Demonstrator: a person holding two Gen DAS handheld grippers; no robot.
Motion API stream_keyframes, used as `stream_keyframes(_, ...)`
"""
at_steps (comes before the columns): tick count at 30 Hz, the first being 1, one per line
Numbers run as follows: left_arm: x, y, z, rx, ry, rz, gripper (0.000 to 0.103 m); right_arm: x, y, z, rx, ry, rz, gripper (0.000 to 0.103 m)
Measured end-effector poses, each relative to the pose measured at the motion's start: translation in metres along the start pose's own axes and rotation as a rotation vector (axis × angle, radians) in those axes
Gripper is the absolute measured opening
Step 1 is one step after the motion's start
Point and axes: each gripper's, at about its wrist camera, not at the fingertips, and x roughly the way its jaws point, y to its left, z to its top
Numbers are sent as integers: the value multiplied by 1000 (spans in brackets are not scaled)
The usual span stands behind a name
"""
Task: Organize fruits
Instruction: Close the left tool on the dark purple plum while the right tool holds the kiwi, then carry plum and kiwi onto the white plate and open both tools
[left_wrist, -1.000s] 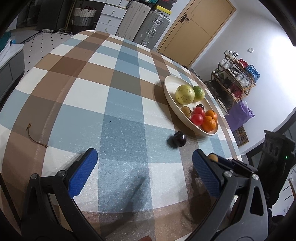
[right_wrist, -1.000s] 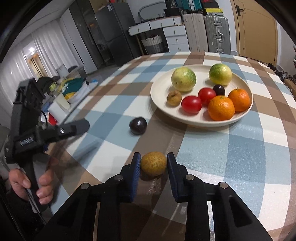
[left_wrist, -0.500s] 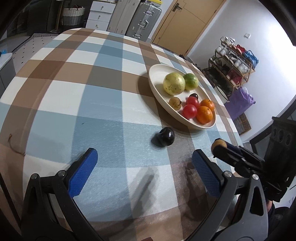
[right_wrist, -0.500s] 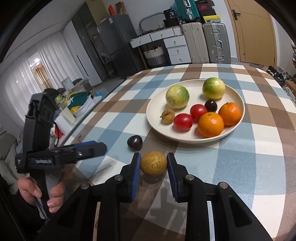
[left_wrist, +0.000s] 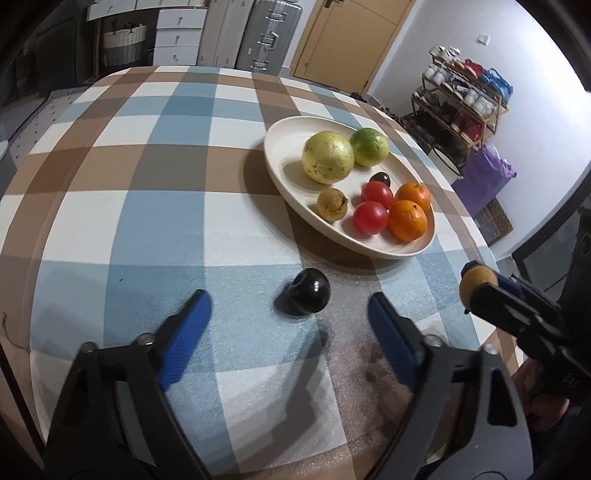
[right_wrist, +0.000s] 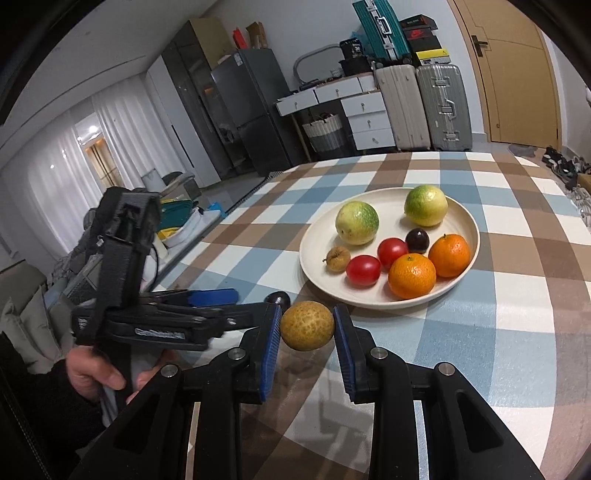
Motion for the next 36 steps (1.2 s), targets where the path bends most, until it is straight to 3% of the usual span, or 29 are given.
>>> stream_keyframes(4, 4, -5, 3, 15, 7, -6, 78, -2, -2, 0, 0, -11, 16, 29)
stream_keyframes(10, 8, -15, 4, 56, 18, 3, 60, -3, -7, -2, 12, -21, 27, 29)
stream_keyframes(16, 11, -24, 6, 95, 22, -11, 31, -9, -11, -5, 23, -32, 28, 29)
stream_keyframes(17, 10, -25, 6, 103, 20, -21, 20, -9, -11, -4, 23, -33, 27, 29)
stream_keyframes(28, 1, -33, 6, 102, 12, -79, 21, -15, -18, -5, 50, -47, 33, 29)
stream_keyframes(36, -23, -42, 17, 95, -56, -136, 21, -18, -28, -1, 68, -55, 28, 29)
